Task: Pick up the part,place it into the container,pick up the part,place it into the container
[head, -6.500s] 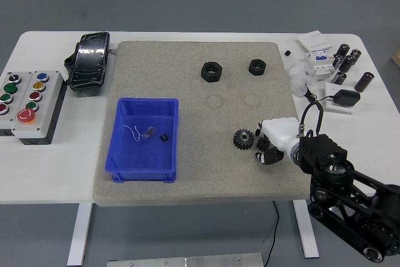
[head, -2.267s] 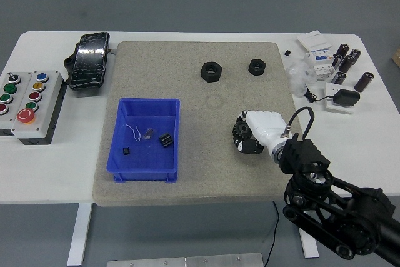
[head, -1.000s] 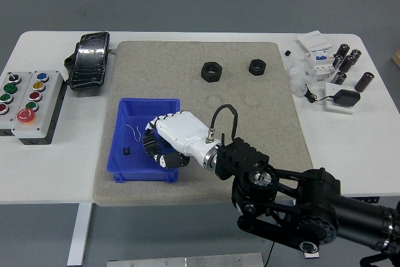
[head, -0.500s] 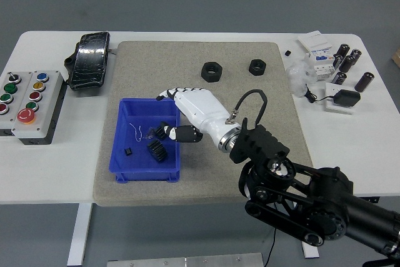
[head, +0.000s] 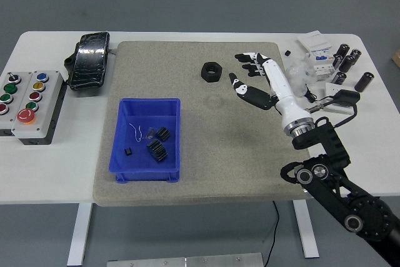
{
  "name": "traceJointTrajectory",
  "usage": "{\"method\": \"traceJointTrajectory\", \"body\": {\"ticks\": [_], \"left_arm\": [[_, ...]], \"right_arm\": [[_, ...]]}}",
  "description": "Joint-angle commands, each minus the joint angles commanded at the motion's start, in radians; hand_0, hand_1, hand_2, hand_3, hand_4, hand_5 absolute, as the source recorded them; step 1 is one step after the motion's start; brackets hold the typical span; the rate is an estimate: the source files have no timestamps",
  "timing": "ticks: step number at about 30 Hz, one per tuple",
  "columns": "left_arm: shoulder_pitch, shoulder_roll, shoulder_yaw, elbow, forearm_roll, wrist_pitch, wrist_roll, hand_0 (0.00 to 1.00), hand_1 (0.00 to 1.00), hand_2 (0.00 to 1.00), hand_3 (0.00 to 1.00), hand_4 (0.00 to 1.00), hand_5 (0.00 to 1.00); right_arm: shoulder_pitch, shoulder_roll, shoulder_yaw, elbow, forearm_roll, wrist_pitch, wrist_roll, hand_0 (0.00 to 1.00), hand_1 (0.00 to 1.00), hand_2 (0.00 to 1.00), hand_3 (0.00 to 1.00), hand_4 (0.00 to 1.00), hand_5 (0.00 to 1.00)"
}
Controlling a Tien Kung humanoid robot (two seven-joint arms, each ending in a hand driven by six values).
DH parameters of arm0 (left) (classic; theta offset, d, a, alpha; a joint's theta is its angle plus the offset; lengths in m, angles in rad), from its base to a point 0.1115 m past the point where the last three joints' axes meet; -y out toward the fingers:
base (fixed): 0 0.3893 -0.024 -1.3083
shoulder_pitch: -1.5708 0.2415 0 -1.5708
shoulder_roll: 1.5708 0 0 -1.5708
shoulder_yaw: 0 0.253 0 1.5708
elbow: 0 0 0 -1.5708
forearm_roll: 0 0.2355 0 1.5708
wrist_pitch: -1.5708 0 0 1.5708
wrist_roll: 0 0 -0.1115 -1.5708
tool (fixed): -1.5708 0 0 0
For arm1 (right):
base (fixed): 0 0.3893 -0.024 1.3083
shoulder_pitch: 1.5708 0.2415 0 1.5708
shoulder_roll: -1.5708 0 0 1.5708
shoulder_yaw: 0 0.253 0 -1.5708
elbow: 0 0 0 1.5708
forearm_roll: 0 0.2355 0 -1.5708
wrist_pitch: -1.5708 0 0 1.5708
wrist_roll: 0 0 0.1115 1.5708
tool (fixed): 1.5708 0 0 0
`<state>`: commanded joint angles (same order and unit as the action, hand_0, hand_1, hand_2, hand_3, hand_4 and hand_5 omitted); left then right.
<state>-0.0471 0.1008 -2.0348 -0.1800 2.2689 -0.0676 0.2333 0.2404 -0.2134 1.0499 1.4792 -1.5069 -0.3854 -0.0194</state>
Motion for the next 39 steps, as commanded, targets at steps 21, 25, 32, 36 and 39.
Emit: {"method": "traceJointTrajectory", "body": {"ticks": [21,25,32,36,39], "left_arm": [[-0.007,0.013,-0.001,0.0,0.0,-0.007,-0.013,0.662,0.611,0.556,0.61,0.657,0.309],[0.001,0.007,0.002,0.0,0.0,-0.005,-0.01,0.662,0.611,0.556,0.61,0.657,0.309],[0.003,-0.002,0.007,0.0,0.0,-0.006,-0.006,0.662,0.611,0.556,0.61,0.657,0.307],[0.003,-0.001,0.009,0.0,0.0,-0.006,-0.006,0.662,0.611,0.556,0.61,0.657,0.307],[0.003,0.001,0.01,0.0,0.0,-0.006,-0.006,0.661,0.611,0.555,0.61,0.656,0.307]], "right_arm": [[-0.156,0.038,0.358,-0.044,0.447,0.058,0.28,0.635,0.673,0.707,0.684,0.694,0.299],[-0.166,0.044,0.368,-0.044,0.449,0.059,0.283,0.635,0.673,0.707,0.684,0.694,0.299],[-0.172,0.047,0.376,-0.039,0.446,0.065,0.284,0.634,0.673,0.705,0.684,0.711,0.315],[-0.171,0.045,0.379,-0.031,0.403,0.091,0.262,0.634,0.673,0.705,0.684,0.711,0.315],[-0.169,0.044,0.377,-0.021,0.346,0.112,0.233,0.643,0.676,0.71,0.686,0.729,0.346]]}}
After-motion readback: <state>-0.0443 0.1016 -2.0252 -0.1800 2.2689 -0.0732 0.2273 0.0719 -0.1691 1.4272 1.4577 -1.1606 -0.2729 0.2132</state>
